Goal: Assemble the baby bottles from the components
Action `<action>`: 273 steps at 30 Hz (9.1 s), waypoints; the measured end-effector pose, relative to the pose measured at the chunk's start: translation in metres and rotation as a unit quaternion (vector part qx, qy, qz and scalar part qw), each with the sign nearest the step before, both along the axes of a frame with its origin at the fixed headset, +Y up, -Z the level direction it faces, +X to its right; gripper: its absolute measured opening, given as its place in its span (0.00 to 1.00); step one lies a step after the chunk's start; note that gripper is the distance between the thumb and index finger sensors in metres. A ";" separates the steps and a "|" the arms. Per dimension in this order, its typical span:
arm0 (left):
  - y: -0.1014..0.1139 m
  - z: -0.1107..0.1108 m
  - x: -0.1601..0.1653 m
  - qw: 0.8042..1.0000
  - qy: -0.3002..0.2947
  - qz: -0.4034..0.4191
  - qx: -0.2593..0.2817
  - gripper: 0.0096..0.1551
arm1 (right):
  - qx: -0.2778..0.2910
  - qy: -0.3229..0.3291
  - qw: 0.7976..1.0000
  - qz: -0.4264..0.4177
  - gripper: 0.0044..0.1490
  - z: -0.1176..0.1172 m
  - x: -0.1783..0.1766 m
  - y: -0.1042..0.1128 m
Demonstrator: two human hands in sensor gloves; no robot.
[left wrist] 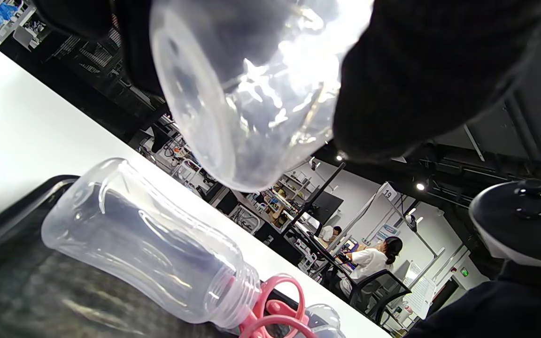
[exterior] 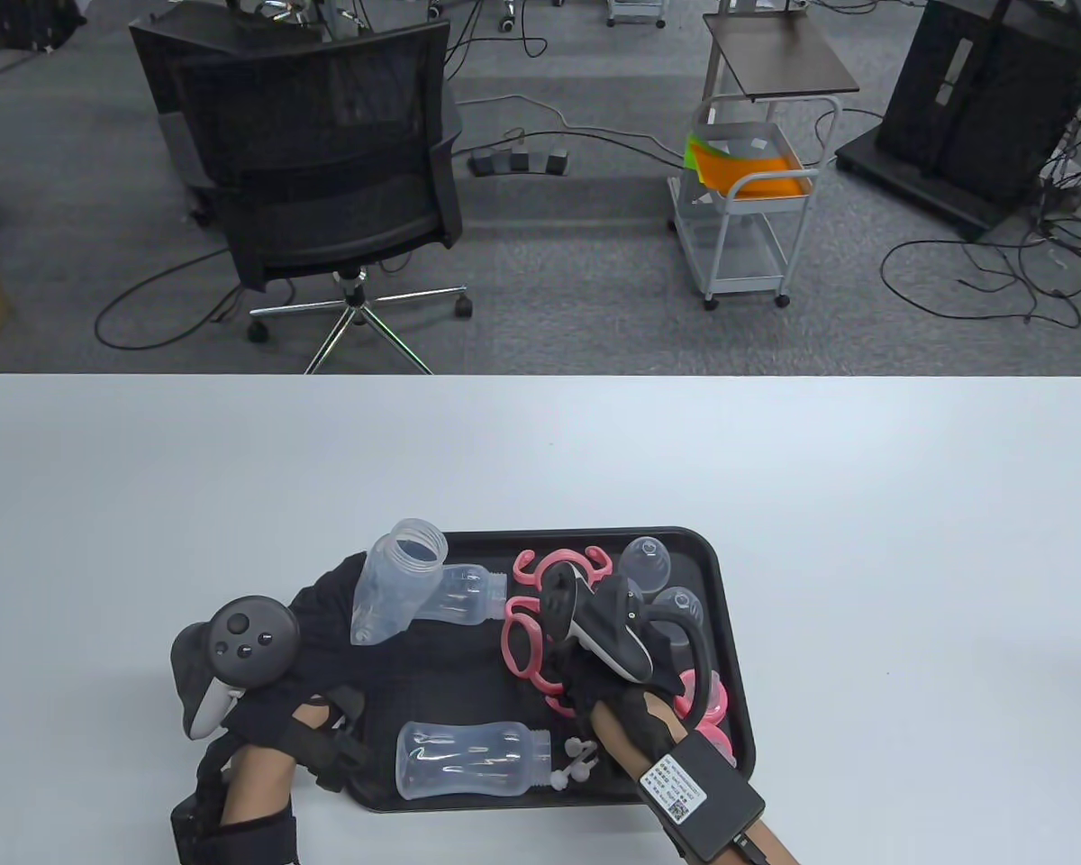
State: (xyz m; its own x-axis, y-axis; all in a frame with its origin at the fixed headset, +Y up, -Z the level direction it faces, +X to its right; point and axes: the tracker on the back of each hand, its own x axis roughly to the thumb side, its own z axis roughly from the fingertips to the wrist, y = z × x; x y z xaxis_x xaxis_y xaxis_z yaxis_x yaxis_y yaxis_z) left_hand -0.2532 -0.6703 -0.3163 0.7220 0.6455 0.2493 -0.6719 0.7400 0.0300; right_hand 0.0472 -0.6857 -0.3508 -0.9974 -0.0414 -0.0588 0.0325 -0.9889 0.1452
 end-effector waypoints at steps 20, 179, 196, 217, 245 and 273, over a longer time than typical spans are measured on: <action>-0.001 0.001 0.016 0.998 -0.045 0.032 0.014 0.60 | 0.092 0.049 0.981 -0.164 0.32 0.029 0.056 0.068; -0.002 0.004 0.029 0.980 -0.095 0.169 0.050 0.60 | -0.009 0.120 0.986 0.115 0.38 -0.001 0.043 -0.008; -0.003 0.003 0.030 0.981 -0.095 0.160 0.049 0.60 | -0.011 0.113 0.982 0.152 0.32 -0.007 0.033 -0.019; -0.005 0.002 0.031 0.982 -0.096 0.153 0.047 0.60 | 0.042 0.188 0.981 0.012 0.33 0.041 0.033 0.063; -0.010 -0.001 0.037 0.988 -0.116 0.096 0.021 0.60 | 0.250 0.161 0.940 -0.166 0.33 0.087 0.057 0.178; -0.010 0.008 0.080 0.976 -0.181 -0.124 -0.001 0.59 | 0.323 0.128 0.903 -0.253 0.35 0.096 0.077 0.183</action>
